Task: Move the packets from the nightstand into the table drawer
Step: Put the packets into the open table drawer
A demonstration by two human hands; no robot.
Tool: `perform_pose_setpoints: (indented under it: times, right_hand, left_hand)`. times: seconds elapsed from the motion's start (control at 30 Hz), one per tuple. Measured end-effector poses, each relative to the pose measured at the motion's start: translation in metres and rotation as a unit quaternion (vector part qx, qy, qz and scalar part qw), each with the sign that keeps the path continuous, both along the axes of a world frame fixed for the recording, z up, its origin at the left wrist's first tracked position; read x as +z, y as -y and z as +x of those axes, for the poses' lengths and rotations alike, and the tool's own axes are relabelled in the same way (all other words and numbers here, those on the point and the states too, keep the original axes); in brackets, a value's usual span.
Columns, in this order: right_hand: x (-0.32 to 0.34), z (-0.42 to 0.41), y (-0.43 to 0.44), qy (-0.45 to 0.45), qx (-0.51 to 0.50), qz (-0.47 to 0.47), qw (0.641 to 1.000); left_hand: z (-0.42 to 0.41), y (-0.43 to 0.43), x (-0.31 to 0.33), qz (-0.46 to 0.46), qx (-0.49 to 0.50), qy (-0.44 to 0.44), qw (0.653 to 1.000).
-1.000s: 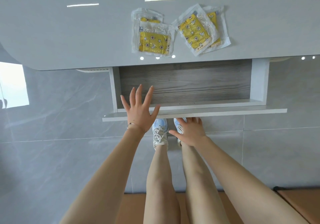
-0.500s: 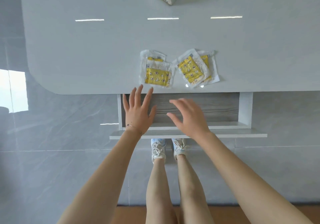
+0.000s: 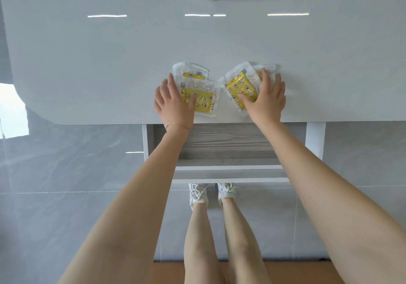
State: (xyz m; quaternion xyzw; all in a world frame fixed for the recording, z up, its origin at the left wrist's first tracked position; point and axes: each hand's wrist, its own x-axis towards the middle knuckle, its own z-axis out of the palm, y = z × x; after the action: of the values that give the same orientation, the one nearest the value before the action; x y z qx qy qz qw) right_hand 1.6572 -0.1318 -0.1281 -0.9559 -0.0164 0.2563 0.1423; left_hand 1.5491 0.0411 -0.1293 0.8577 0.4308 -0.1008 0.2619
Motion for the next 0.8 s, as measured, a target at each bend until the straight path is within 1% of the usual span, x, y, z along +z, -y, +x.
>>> perform_pose_setpoints:
  times: [0.07,0.13,0.2,0.27,0.33,0.37,0.4,0.47,0.53,0.6,0.7,0.8]
  right_hand:
    - [0.0,-0.002,0.0,0.037,0.002,-0.002,0.999]
    - [0.003,-0.003,-0.001,0.058,-0.015,0.02,0.998]
    - [0.004,-0.007,-0.003,0.032,-0.065,0.085,0.994]
    - [0.008,-0.012,-0.002,-0.004,-0.126,0.143,0.982]
    - [0.014,-0.021,0.001,-0.03,-0.16,0.18,0.97]
    - [0.018,-0.026,0.005,-0.039,-0.167,0.193,0.966]
    - [0.022,-0.033,0.01,-0.048,-0.169,0.202,0.963]
    - [0.026,-0.05,0.023,-0.074,-0.173,0.217,0.958]
    - [0.026,-0.069,0.037,-0.109,-0.188,0.238,0.946]
    - [0.024,-0.087,0.049,-0.156,-0.221,0.257,0.928]
    - [0.018,-0.106,0.06,-0.223,-0.276,0.271,0.895]
    - [-0.005,-0.115,0.066,-0.249,-0.328,0.267,0.871]
  left_hand:
    - [0.002,0.005,0.0,-0.004,0.005,0.02,1.0]
    - [0.005,0.01,0.002,-0.026,0.021,0.037,0.999]
    - [0.005,0.018,0.007,-0.061,0.046,0.067,0.995]
    - [0.0,0.027,0.009,-0.126,0.085,0.102,0.983]
    - [-0.01,0.035,0.012,-0.202,0.164,0.124,0.958]
    - [-0.016,0.039,0.013,-0.227,0.2,0.129,0.944]
    - [-0.024,0.041,0.013,-0.234,0.217,0.125,0.939]
    - [-0.043,0.045,0.012,-0.24,0.214,0.101,0.941]
    - [-0.062,0.05,0.008,-0.279,0.224,0.094,0.929]
    - [-0.079,0.055,0.003,-0.311,0.222,0.086,0.92]
    - [-0.101,0.057,-0.007,-0.331,0.189,0.045,0.923]
    - [-0.112,0.042,-0.025,-0.321,0.208,0.011,0.924]
